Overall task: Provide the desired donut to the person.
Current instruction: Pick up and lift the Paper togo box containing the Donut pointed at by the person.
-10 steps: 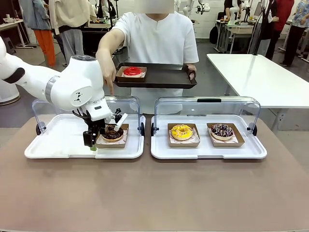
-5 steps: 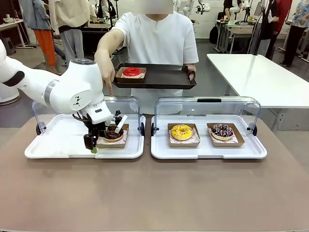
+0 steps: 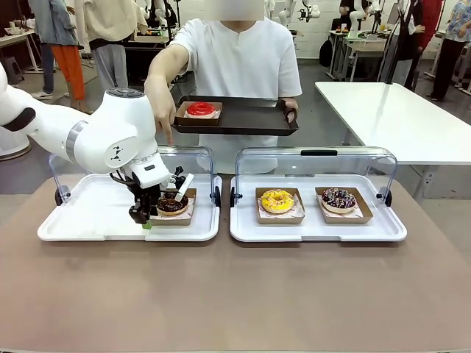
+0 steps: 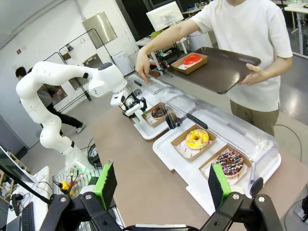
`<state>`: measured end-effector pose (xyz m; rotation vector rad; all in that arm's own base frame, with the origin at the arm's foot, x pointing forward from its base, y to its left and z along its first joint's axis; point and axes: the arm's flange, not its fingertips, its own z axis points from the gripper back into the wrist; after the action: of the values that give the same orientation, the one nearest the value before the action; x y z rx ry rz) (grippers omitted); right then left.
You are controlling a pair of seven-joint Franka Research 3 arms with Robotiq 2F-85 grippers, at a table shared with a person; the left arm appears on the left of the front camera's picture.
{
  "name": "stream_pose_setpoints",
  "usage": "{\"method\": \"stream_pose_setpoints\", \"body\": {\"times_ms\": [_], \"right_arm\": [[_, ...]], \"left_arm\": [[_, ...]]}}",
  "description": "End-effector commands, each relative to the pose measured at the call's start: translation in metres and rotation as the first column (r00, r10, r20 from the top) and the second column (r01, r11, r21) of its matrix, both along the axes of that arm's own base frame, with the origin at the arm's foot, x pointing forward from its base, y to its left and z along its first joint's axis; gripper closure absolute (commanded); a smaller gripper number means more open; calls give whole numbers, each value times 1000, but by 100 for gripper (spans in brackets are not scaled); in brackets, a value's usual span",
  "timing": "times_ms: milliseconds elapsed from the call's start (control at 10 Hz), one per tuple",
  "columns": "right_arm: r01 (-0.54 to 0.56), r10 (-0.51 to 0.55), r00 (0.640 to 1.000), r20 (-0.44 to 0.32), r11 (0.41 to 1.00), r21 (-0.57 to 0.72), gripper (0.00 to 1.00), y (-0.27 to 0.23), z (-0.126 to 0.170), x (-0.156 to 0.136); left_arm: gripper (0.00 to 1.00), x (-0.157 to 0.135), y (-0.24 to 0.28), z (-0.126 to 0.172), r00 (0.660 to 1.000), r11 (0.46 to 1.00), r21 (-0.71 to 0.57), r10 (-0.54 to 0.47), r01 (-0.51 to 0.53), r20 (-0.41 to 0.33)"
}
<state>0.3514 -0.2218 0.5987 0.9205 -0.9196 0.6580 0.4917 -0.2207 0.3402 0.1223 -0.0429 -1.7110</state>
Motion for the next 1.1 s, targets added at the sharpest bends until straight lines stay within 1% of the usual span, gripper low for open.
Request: {"method": "stream_pose_setpoints", "body": {"times_ms": [0, 100, 200, 400, 700, 800, 900, 1000], "right_arm": [[0, 0, 1000, 3, 1000, 5, 0, 1, 1, 0], [0, 0, 1000, 3, 1000, 5, 0, 1, 1, 0], [0, 0, 1000, 3, 1000, 5, 0, 1, 1, 0], [0, 0, 1000, 3, 1000, 5, 0, 1, 1, 0], [0, 0, 1000, 3, 1000, 5, 0, 1, 1, 0], [0, 0, 1000, 3, 1000, 5, 0, 1, 1, 0], [0, 0, 1000, 3, 1000, 5, 0, 1, 1, 0], [0, 0, 1000, 3, 1000, 5, 0, 1, 1, 0]], "left_arm": [[100, -5, 1, -3, 1000, 1000, 10, 19, -19, 19], [98, -3, 2, -4, 1000, 1000, 11, 19, -19, 13], [100, -3, 2, -4, 1000, 1000, 10, 17, -17, 7], [100, -4, 2, -5, 1000, 1000, 7, 19, -19, 7], [100, -6, 3, 2, 1000, 1000, 8, 22, -22, 12], [100, -10, 2, 12, 1000, 1000, 13, 27, -27, 3], [100, -19, 1, 32, 998, 998, 20, 57, -57, -14], [100, -33, -3, 54, 999, 1000, 8, 31, -30, -15]]}}
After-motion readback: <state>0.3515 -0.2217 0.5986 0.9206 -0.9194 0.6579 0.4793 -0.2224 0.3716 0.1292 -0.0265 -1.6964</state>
